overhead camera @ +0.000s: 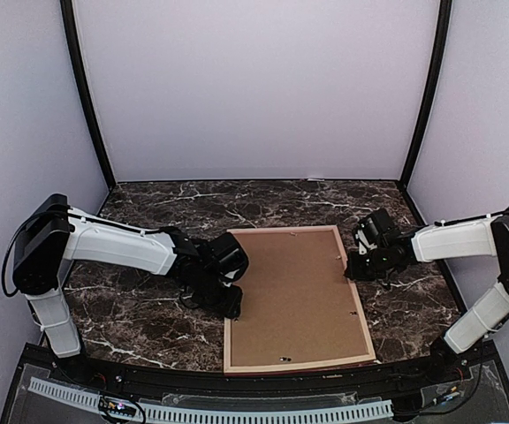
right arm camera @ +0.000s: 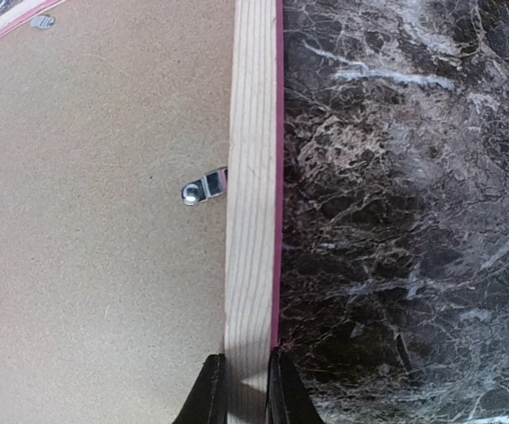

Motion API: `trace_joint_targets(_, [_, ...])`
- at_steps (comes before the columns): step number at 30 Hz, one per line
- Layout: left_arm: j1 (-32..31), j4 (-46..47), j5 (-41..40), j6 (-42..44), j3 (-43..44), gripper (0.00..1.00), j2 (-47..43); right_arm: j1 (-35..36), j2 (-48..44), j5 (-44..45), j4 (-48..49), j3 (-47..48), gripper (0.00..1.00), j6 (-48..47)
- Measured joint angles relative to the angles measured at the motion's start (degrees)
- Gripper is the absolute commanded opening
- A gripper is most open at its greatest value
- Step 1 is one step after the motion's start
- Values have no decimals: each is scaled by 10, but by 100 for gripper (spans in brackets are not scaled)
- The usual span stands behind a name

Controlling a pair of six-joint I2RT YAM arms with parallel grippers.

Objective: Put the photo into the frame
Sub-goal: Press the fastener onto the backboard.

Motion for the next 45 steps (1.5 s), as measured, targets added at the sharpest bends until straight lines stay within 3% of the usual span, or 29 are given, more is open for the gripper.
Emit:
trace_joint_targets(24, [5,1,43,33,-10,42,-4,-1,1,0,4,0,6,-1])
trace_joint_targets(36, [16,5,90,43,-16,63,-11,-1,7,-2,1,6,6,-1])
trace_joint_targets(45, [31,9,80,39,-16,66,-26,-1,7,-3,1,6,6,0])
